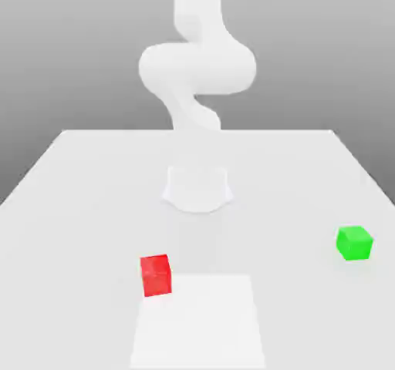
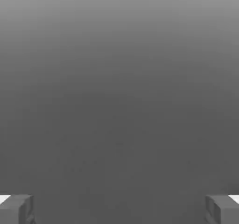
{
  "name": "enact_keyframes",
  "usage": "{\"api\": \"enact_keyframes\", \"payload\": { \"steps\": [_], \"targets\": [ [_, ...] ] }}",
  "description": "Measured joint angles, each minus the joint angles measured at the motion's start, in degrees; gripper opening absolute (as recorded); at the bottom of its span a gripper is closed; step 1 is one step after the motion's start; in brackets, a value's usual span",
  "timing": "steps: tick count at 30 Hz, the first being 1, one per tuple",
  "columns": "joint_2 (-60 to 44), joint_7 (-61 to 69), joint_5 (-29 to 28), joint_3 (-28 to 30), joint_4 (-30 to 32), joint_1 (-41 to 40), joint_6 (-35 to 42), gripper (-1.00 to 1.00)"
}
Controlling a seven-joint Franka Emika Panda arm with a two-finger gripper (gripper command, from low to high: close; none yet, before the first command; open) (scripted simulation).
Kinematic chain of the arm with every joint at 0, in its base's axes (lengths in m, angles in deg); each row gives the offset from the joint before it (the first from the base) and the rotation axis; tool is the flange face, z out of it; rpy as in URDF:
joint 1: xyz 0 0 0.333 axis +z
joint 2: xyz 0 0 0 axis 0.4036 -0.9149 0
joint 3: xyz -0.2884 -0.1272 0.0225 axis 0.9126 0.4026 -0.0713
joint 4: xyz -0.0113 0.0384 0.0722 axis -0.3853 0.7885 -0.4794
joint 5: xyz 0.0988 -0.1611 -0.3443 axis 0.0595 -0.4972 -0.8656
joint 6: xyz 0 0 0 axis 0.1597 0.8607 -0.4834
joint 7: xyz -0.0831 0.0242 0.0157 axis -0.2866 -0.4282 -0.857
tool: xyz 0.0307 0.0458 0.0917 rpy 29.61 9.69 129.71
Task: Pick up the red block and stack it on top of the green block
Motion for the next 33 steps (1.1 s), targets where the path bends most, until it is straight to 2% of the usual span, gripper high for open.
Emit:
{"api": "enact_keyframes", "payload": {
  "steps": [10,16,20,24,25,31,33],
  "targets": [
    [-17.8,9.99,-3.68,5.55,17.05,-1.02,-13.52,0.0],
    [-30.65,18.63,-3.73,10.05,28.27,-1.42,-23.05,0.0],
    [-43.11,25.76,2.23,9.83,30.55,-1.58,-32.65,0.0],
    [-51.83,30.36,8.3,3.48,29.54,-6.49,-39.92,0.0],
    [-52.94,30.78,8.85,2.63,29.39,-7.21,-40.88,-1.0],
    [-53.49,30.87,9.0,2.16,29.31,-7.63,-41.29,-1.0],
    [-51.32,29.77,7.51,3.39,29.65,-6.78,-39.47,-1.0]
  ]
}}
